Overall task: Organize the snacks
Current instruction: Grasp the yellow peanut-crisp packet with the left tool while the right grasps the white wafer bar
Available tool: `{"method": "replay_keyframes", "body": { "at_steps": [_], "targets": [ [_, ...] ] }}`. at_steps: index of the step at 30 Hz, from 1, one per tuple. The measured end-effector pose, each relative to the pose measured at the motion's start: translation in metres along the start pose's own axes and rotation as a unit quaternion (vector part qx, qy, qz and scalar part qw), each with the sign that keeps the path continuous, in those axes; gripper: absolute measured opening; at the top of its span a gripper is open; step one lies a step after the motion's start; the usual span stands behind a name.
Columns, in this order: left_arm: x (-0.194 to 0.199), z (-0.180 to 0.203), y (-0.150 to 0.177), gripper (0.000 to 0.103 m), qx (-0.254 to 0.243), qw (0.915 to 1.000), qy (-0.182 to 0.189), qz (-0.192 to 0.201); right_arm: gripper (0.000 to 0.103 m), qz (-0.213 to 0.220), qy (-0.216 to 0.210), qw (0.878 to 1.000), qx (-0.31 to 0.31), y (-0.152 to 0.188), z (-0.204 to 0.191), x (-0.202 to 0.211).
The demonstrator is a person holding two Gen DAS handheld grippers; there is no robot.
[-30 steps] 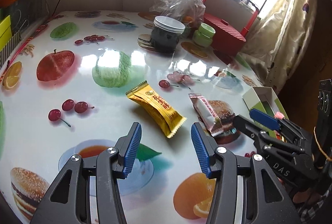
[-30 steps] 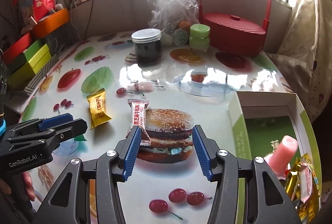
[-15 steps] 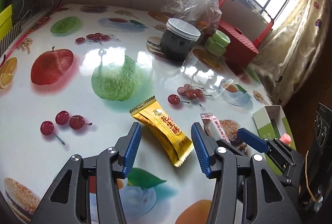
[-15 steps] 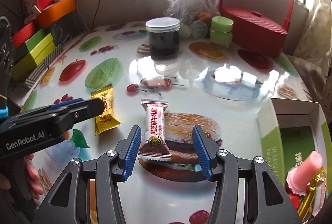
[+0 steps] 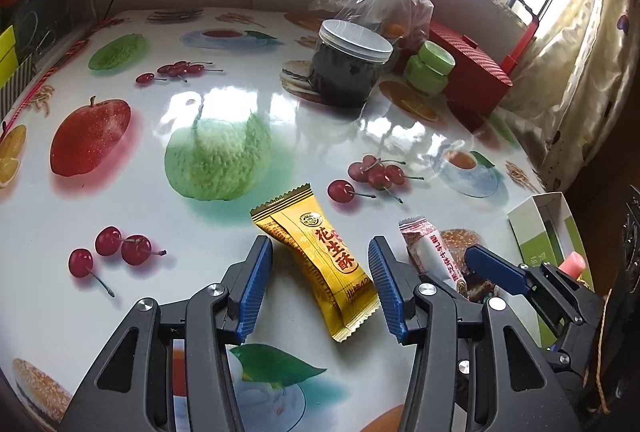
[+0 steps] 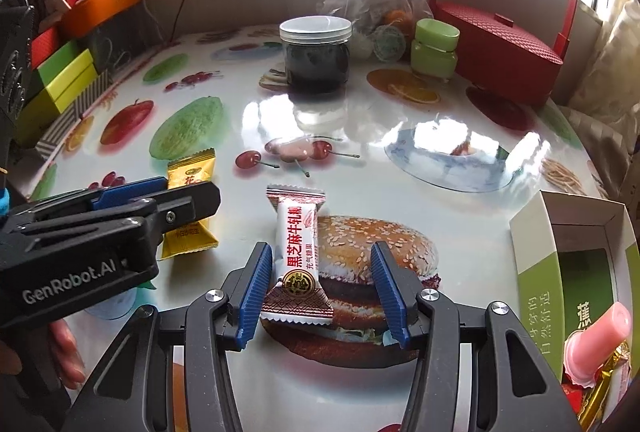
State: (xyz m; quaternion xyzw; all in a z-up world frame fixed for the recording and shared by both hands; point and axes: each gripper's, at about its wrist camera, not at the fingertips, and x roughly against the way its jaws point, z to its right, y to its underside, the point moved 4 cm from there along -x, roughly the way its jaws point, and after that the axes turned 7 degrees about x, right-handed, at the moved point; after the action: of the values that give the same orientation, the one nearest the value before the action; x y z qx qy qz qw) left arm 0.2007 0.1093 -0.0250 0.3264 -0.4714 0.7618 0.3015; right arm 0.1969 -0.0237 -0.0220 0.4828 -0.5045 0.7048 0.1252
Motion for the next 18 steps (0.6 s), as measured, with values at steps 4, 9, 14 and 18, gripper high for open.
{"method": "replay_keyframes", "body": {
  "at_steps": [4, 9, 14, 18],
  "targets": [
    [-0.0010, 0.0013, 0.0004, 0.051, -0.015, 0.9998, -0.012, 0.002, 0.051, 0.000, 0.002, 1.000, -0.002, 0.0001, 0.0003, -0.0003],
    [-0.0009, 0.0017, 0.0007, 0.051, -0.018, 0.9997, -0.015, 0.004, 0.048, 0.000, 0.007, 1.000, -0.003, 0.0011, 0.0016, 0.0009],
    [-0.0009, 0.0003, 0.0002, 0.046, -0.016, 0.9998, -0.010, 0.006, 0.037, 0.003, 0.005, 1.000, -0.010, 0.0023, 0.0043, 0.0034],
    [0.0004, 0.0029, 0.0010, 0.039, -0.023, 0.9997, -0.008, 0.006, 0.028, 0.003, 0.003, 1.000, -0.012, 0.0033, 0.0047, 0.0050]
  ]
}}
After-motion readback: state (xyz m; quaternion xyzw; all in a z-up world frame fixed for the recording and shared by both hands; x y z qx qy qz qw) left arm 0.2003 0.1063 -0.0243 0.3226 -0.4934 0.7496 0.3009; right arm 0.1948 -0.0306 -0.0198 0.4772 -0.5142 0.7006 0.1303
